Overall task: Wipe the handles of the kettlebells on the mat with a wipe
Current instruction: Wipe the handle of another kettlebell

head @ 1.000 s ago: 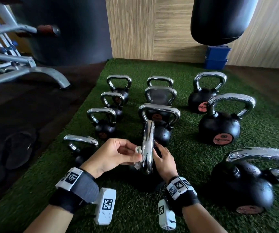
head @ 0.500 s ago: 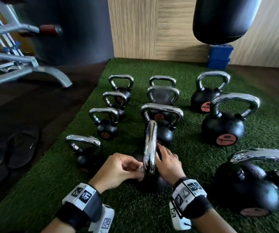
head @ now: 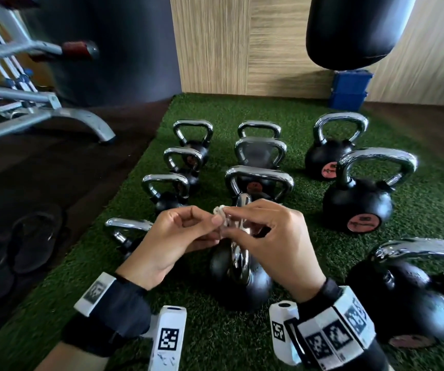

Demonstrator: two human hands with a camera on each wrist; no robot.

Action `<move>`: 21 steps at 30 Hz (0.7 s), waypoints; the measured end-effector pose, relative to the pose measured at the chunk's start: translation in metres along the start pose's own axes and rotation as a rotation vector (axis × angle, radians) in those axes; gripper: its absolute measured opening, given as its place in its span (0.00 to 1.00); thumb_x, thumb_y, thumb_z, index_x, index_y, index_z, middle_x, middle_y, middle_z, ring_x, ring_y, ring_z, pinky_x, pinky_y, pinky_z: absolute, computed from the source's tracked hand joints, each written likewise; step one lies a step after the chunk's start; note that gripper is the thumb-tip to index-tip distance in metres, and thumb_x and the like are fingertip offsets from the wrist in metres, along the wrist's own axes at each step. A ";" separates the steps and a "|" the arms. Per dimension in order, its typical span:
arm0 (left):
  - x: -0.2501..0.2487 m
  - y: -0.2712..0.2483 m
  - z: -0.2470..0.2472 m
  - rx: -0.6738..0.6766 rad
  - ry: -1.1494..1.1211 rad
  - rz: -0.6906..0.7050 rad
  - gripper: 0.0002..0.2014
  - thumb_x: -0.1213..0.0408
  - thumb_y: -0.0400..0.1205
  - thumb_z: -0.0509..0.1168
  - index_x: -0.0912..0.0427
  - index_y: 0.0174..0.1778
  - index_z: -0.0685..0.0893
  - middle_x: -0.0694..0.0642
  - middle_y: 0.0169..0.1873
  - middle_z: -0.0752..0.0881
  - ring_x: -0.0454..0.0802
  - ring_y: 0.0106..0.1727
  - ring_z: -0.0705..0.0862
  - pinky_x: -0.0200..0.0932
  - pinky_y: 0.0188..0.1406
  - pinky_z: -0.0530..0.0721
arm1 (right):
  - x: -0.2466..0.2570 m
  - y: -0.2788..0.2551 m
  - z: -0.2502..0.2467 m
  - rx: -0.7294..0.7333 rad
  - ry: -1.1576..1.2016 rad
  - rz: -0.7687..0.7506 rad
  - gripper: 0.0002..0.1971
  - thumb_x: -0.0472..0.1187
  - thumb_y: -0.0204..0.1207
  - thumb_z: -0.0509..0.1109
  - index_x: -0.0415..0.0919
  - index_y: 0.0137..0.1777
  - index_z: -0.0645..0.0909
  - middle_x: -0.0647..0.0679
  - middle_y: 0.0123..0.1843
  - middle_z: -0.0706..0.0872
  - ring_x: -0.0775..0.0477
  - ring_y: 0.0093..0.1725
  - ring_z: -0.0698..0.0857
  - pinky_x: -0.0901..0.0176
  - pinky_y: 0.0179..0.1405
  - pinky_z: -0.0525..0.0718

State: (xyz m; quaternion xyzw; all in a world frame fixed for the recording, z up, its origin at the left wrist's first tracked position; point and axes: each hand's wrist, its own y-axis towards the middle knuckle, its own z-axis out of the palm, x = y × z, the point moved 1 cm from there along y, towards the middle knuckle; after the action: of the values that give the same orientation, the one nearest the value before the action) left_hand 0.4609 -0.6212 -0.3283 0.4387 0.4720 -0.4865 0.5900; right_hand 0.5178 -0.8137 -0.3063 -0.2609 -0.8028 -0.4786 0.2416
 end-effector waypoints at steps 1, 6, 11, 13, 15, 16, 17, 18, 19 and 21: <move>-0.002 -0.001 0.001 0.007 0.020 -0.010 0.11 0.56 0.70 0.80 0.59 0.41 0.94 0.64 0.44 0.94 0.52 0.47 0.93 0.45 0.53 0.92 | -0.001 -0.001 0.001 -0.015 -0.005 -0.011 0.15 0.43 0.67 0.87 0.49 0.54 0.94 0.56 0.45 0.92 0.57 0.43 0.90 0.60 0.43 0.87; -0.002 0.001 0.007 0.023 0.151 0.035 0.09 0.51 0.76 0.81 0.51 0.44 0.94 0.52 0.47 0.94 0.44 0.54 0.92 0.37 0.60 0.87 | -0.009 -0.006 0.005 -0.076 -0.001 0.027 0.09 0.38 0.68 0.85 0.47 0.48 0.94 0.57 0.42 0.90 0.58 0.40 0.89 0.66 0.40 0.87; 0.026 0.017 -0.010 -0.029 0.542 -0.009 0.20 0.68 0.80 0.77 0.39 0.60 0.84 0.43 0.60 0.92 0.51 0.69 0.86 0.44 0.63 0.83 | -0.061 0.001 -0.017 -0.231 0.013 0.282 0.08 0.42 0.67 0.84 0.52 0.46 0.93 0.59 0.43 0.91 0.61 0.40 0.90 0.68 0.43 0.88; 0.045 0.021 -0.013 0.089 0.844 -0.082 0.43 0.64 0.71 0.85 0.33 0.77 0.72 0.39 0.76 0.79 0.46 0.81 0.73 0.47 0.75 0.77 | -0.091 0.002 -0.014 -0.203 0.031 0.466 0.07 0.43 0.66 0.85 0.54 0.42 0.93 0.58 0.40 0.92 0.62 0.38 0.90 0.60 0.44 0.90; 0.067 0.027 -0.008 0.279 1.068 -0.105 0.65 0.53 0.61 0.90 0.45 0.90 0.56 0.44 0.88 0.59 0.45 0.90 0.54 0.50 0.90 0.57 | -0.116 0.000 -0.002 -0.153 0.012 0.568 0.08 0.43 0.64 0.86 0.57 0.37 0.91 0.61 0.35 0.92 0.65 0.36 0.90 0.59 0.44 0.89; 0.078 0.030 -0.002 0.352 1.189 -0.087 0.71 0.45 0.59 0.89 0.50 0.91 0.49 0.46 0.90 0.50 0.46 0.91 0.45 0.52 0.91 0.48 | -0.125 0.000 0.006 -0.129 0.006 0.597 0.09 0.43 0.64 0.86 0.58 0.36 0.91 0.62 0.35 0.92 0.65 0.36 0.90 0.59 0.45 0.89; 0.087 0.032 0.006 0.393 1.285 -0.049 0.75 0.38 0.57 0.87 0.51 0.92 0.44 0.47 0.90 0.45 0.48 0.91 0.39 0.53 0.91 0.43 | -0.132 0.000 0.014 -0.108 0.018 0.621 0.09 0.43 0.63 0.87 0.58 0.36 0.91 0.62 0.35 0.93 0.64 0.37 0.90 0.57 0.47 0.91; 0.096 0.033 0.012 0.397 1.319 0.005 0.76 0.33 0.57 0.84 0.52 0.91 0.42 0.47 0.90 0.42 0.50 0.91 0.38 0.54 0.91 0.42 | -0.138 0.001 0.021 -0.093 0.035 0.636 0.08 0.43 0.63 0.87 0.56 0.38 0.92 0.60 0.36 0.93 0.62 0.38 0.91 0.54 0.49 0.92; 0.102 0.032 0.017 0.370 1.280 0.070 0.75 0.31 0.58 0.83 0.54 0.91 0.43 0.50 0.90 0.44 0.52 0.91 0.41 0.55 0.91 0.44 | -0.142 0.001 0.028 -0.082 0.045 0.644 0.08 0.44 0.63 0.87 0.53 0.41 0.93 0.59 0.36 0.93 0.61 0.39 0.91 0.53 0.50 0.92; 0.109 0.030 0.021 0.280 1.142 0.172 0.70 0.34 0.60 0.84 0.56 0.90 0.50 0.56 0.88 0.57 0.55 0.90 0.54 0.57 0.91 0.54 | -0.147 0.001 0.037 -0.081 0.060 0.666 0.11 0.44 0.63 0.87 0.48 0.45 0.94 0.56 0.37 0.94 0.60 0.39 0.92 0.51 0.52 0.92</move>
State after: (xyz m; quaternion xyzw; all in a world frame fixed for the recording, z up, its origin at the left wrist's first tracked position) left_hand 0.5024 -0.6549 -0.4299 0.7412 0.6089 -0.1817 0.2166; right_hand 0.6236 -0.8079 -0.4149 -0.5042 -0.6463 -0.4122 0.3976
